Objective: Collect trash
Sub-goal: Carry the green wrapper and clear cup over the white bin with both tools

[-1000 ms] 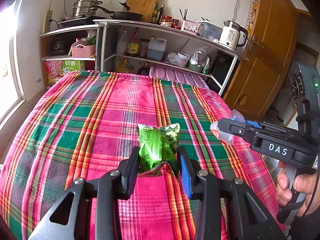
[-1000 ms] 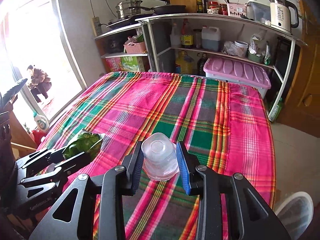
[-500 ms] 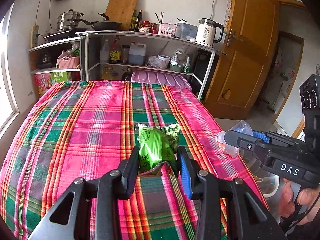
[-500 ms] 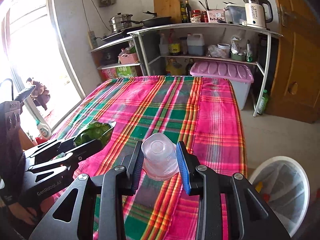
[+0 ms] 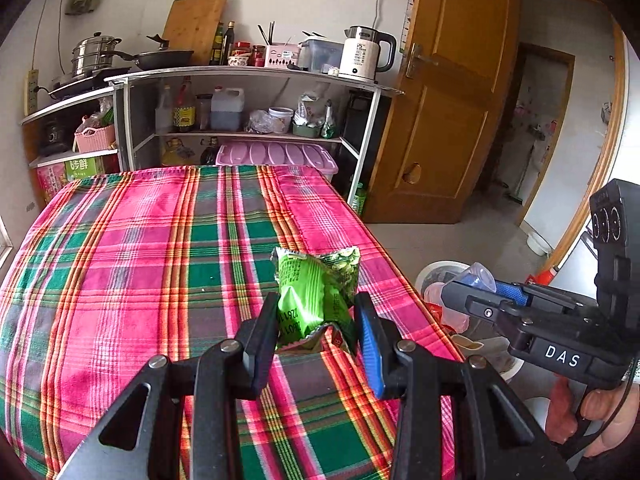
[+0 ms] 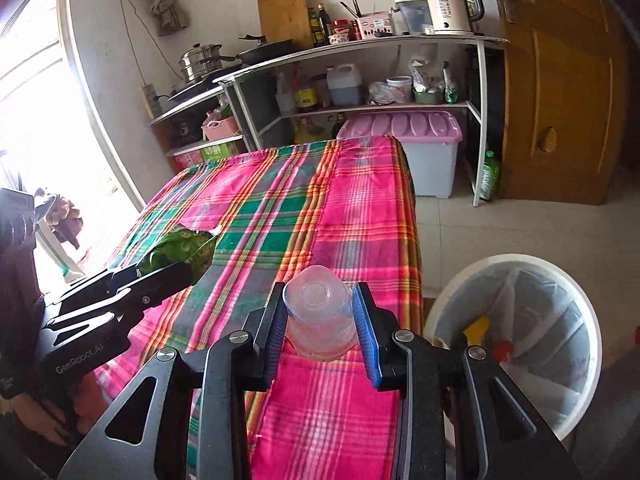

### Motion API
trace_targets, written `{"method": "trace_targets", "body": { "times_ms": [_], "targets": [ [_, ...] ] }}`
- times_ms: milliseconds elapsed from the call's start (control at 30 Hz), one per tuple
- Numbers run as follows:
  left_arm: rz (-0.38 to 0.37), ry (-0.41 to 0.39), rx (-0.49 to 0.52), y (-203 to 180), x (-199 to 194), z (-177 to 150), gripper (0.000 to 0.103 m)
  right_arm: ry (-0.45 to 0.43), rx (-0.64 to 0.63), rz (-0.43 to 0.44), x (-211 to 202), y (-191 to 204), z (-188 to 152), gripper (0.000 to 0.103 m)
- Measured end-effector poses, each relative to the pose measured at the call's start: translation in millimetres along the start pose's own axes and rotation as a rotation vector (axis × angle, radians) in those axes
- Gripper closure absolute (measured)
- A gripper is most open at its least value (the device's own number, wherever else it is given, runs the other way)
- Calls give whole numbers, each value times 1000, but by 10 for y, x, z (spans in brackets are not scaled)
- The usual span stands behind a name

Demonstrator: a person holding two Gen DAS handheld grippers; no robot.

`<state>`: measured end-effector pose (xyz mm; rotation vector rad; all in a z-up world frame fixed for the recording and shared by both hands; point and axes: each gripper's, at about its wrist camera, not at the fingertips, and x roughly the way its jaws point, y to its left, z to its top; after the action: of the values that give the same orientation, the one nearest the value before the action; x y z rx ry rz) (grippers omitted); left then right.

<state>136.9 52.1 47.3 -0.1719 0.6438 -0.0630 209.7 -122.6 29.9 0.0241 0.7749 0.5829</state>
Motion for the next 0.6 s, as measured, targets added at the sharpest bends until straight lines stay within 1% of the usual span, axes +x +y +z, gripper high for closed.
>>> {"method": "trace_targets", "body": {
  "times_ms": [267, 600],
  "targets": [
    [-51, 29, 55, -395, 153, 14, 64, -21, 60, -37, -187, -344, -105, 69],
    [-137, 54, 115, -913, 430, 42, 64, -46, 150, -114, -431, -925, -243, 69]
  ]
}}
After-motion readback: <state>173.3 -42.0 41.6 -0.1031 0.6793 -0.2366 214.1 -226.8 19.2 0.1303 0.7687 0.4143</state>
